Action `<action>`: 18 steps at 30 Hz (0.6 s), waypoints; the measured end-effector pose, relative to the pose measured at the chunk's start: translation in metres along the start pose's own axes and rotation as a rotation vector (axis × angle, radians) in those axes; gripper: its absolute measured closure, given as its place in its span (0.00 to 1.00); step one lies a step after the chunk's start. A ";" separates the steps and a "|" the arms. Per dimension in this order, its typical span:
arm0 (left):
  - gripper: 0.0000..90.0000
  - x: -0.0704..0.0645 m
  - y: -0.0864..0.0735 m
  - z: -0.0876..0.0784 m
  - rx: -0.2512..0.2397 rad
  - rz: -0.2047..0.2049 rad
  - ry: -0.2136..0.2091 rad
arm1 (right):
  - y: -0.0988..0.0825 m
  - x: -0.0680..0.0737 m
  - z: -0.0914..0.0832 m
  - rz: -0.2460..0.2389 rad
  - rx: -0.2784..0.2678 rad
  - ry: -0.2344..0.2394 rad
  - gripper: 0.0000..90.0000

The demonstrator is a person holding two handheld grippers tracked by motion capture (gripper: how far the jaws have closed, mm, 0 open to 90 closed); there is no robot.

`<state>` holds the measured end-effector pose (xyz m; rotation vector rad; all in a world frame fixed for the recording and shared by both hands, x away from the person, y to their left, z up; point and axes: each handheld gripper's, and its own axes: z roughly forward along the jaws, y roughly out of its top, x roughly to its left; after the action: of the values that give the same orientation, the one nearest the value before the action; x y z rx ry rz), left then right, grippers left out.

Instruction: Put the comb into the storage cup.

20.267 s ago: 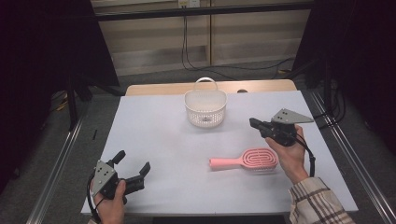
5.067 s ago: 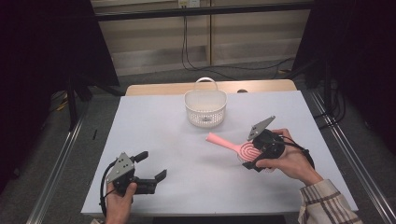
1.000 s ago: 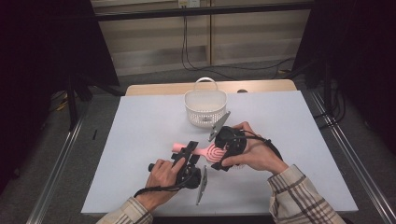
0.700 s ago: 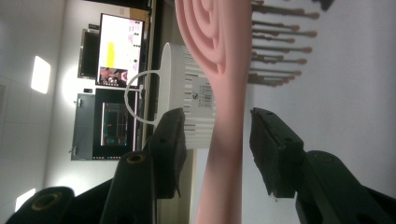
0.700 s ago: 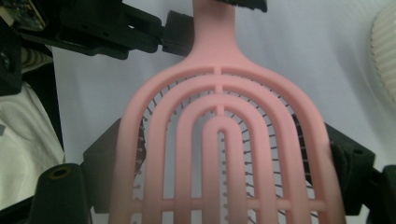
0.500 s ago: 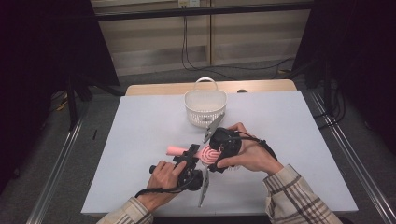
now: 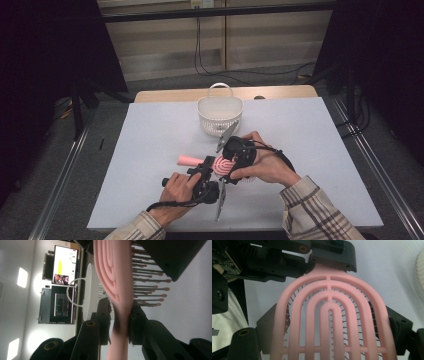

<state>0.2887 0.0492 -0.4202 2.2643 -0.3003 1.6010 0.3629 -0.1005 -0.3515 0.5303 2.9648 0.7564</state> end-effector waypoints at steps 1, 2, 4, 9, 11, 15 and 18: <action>0.83 0.000 0.000 0.000 0.000 0.003 0.001 | 0.000 0.000 0.000 -0.002 -0.001 -0.001 0.22; 0.83 -0.001 0.000 0.000 0.007 0.010 0.007 | 0.000 0.000 0.000 0.000 0.001 0.000 0.22; 0.84 0.000 0.000 0.001 0.003 0.004 0.003 | 0.000 -0.001 0.001 0.004 0.001 0.001 0.22; 0.88 0.000 -0.002 0.003 0.002 -0.007 0.010 | 0.000 -0.003 0.002 0.015 0.000 0.006 0.21; 0.88 -0.001 -0.002 0.004 0.003 -0.011 0.008 | 0.001 -0.004 0.003 0.011 0.004 -0.002 0.21; 0.88 -0.002 -0.003 0.005 0.002 -0.005 0.006 | 0.001 -0.005 0.004 0.015 0.007 0.003 0.21; 0.89 0.000 -0.004 0.005 -0.009 0.006 0.016 | 0.001 -0.007 0.004 0.012 0.004 0.008 0.21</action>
<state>0.2946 0.0512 -0.4228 2.2451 -0.3090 1.6167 0.3699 -0.1004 -0.3547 0.5465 2.9738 0.7554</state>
